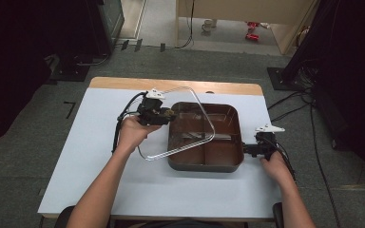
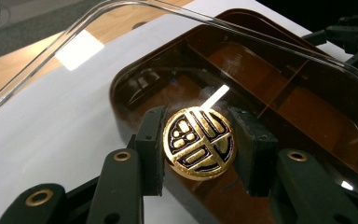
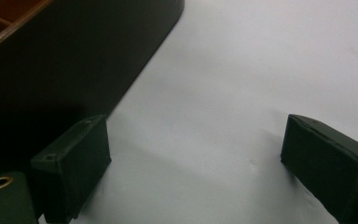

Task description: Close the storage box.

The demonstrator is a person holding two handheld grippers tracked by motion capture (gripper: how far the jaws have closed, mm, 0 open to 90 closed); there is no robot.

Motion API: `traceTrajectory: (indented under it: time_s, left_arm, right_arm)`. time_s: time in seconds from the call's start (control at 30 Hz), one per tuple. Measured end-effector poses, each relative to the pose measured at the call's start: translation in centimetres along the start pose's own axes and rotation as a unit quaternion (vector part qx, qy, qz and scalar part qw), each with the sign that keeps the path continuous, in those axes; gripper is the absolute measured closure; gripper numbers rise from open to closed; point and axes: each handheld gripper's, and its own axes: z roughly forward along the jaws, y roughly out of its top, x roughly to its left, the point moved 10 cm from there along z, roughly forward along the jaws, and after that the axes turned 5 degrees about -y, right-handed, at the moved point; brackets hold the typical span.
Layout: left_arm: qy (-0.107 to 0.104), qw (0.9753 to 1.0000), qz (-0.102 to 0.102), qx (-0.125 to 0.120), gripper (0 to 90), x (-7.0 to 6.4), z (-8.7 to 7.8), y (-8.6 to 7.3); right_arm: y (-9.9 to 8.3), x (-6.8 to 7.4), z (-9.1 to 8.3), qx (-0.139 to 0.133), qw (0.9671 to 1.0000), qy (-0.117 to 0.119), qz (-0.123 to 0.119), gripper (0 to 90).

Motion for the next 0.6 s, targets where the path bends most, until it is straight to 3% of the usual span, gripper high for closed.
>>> traceTrajectory:
  time_s: [0.13,0.3,0.4,0.6]
  left_arm:
    - [-0.012,0.9996,0.024,0.009,59.6,-1.2,1.3,0.4]
    - [-0.017,0.9985,0.045,0.028,59.6,-2.0,3.2,1.0]
    - [-0.029,0.9979,0.052,0.026,59.6,-2.5,3.9,1.2]
    - [-0.054,0.9947,0.078,0.041,59.6,-4.0,5.7,1.3]
  right_arm:
    - [0.0,0.0,0.0,0.0,1.0,0.0,0.0,7.5]
    - [0.0,0.0,0.0,0.0,1.0,0.0,0.001,7.5]
    - [0.0,0.0,0.0,0.0,1.0,0.0,0.001,7.5]
    - [0.0,0.0,0.0,-0.001,1.0,0.0,0.001,7.5]
